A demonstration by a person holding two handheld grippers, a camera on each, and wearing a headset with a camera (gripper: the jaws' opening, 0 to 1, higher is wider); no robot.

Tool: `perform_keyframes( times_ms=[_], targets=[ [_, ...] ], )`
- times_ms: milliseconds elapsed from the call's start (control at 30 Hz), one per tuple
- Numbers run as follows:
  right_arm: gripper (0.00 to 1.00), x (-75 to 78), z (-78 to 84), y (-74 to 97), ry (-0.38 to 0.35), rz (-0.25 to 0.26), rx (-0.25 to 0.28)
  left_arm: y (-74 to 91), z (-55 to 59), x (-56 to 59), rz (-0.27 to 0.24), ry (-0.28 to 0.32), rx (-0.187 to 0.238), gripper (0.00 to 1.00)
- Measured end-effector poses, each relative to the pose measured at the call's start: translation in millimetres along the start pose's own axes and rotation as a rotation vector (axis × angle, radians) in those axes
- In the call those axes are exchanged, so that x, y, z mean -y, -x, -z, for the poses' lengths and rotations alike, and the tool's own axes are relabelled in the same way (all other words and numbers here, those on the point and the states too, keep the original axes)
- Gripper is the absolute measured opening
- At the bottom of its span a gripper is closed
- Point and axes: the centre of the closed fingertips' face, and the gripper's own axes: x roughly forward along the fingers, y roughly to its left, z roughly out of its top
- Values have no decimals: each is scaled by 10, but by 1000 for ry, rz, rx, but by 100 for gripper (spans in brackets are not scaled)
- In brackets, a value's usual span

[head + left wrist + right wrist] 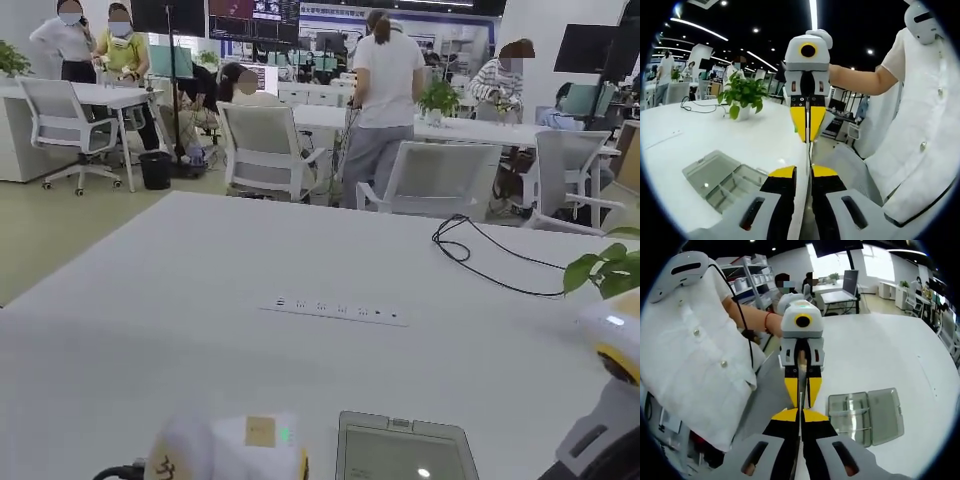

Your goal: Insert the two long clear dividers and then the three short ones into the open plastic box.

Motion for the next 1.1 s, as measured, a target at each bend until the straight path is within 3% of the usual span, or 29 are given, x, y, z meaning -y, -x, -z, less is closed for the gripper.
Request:
perform_keyframes(
  times_ms=[267, 733, 1100],
  targets=[
    [3, 56, -6, 15, 0, 21, 5, 95, 88, -92, -58, -8, -34, 18],
    [3, 245, 41, 20, -2, 70, -5, 300, 198, -233, -150, -4, -54, 38],
    [3, 573, 168, 40, -18, 123, -11, 421, 314, -342, -202, -9, -74, 53]
  ],
)
